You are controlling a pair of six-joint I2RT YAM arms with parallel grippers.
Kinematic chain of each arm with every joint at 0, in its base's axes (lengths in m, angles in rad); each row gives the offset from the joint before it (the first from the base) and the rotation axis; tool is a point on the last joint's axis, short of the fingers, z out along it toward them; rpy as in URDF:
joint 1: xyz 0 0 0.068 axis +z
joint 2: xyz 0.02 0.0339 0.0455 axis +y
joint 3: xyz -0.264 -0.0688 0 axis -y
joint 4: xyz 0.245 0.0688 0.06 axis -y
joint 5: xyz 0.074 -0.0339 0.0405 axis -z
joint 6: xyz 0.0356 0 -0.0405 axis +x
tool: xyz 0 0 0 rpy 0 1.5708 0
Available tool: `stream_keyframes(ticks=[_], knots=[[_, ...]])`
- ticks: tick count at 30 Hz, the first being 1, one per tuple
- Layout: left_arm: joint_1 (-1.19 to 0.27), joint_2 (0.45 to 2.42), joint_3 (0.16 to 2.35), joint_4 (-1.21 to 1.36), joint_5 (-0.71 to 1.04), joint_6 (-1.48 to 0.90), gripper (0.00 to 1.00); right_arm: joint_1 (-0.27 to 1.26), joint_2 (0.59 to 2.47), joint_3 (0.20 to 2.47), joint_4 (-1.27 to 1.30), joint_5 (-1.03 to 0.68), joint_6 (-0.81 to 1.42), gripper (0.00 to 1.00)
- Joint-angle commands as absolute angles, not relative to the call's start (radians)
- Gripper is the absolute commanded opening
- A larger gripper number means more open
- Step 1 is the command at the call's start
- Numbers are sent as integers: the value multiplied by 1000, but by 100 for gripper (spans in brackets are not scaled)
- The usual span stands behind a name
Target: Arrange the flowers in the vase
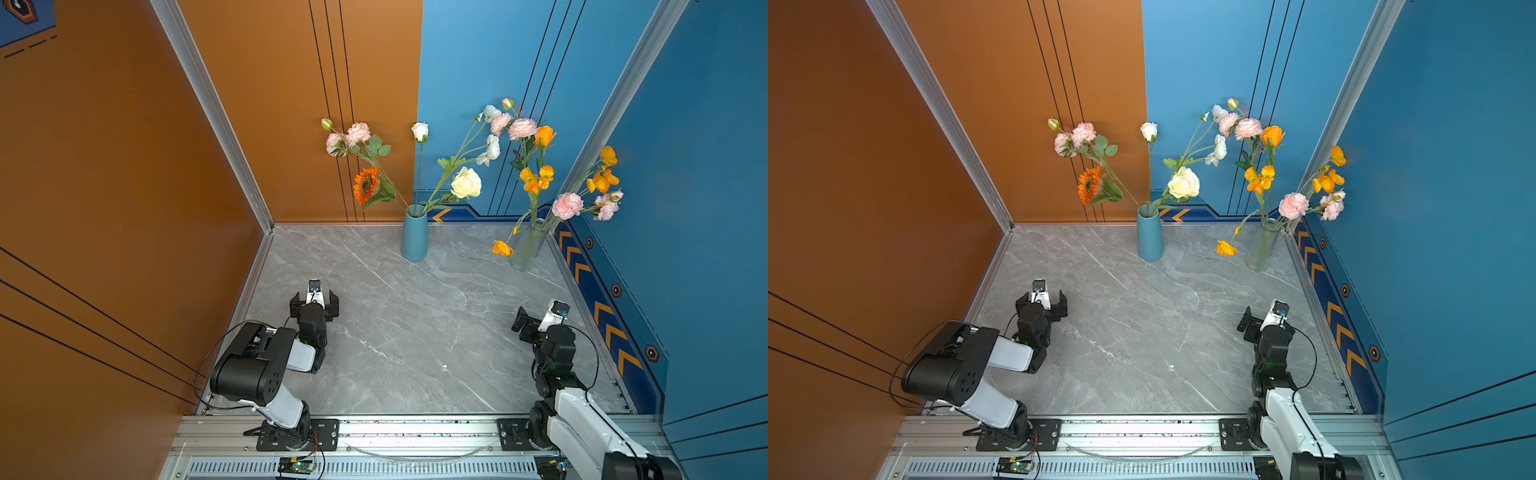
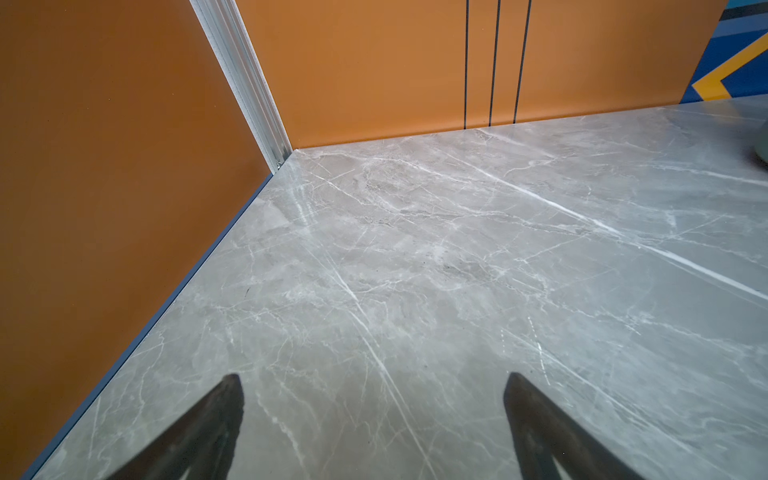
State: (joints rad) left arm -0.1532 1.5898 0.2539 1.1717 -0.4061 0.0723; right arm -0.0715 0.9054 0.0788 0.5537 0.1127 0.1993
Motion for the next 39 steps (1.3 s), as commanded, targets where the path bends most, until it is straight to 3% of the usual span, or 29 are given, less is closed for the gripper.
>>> stream_keyframes(ticks=[1, 12, 18, 20, 28, 39], knots=[[-154, 1595, 258, 1210, -397, 81, 98, -74, 1048, 150, 737, 5, 180, 100], [-153, 1598, 264, 1207, -397, 82, 98, -9, 1407, 171, 1166, -43, 45, 100], [-151, 1595, 261, 1208, -396, 81, 98, 11, 1555, 312, 1044, -99, 7, 100], [-151, 1596, 262, 1209, -395, 81, 98, 12, 1528, 352, 915, -64, 1, 100], [-151, 1597, 262, 1209, -395, 81, 98, 97, 1543, 324, 1002, 277, 27, 100], [-151, 1597, 262, 1209, -394, 81, 98, 98, 1548, 326, 1005, 285, 28, 100]])
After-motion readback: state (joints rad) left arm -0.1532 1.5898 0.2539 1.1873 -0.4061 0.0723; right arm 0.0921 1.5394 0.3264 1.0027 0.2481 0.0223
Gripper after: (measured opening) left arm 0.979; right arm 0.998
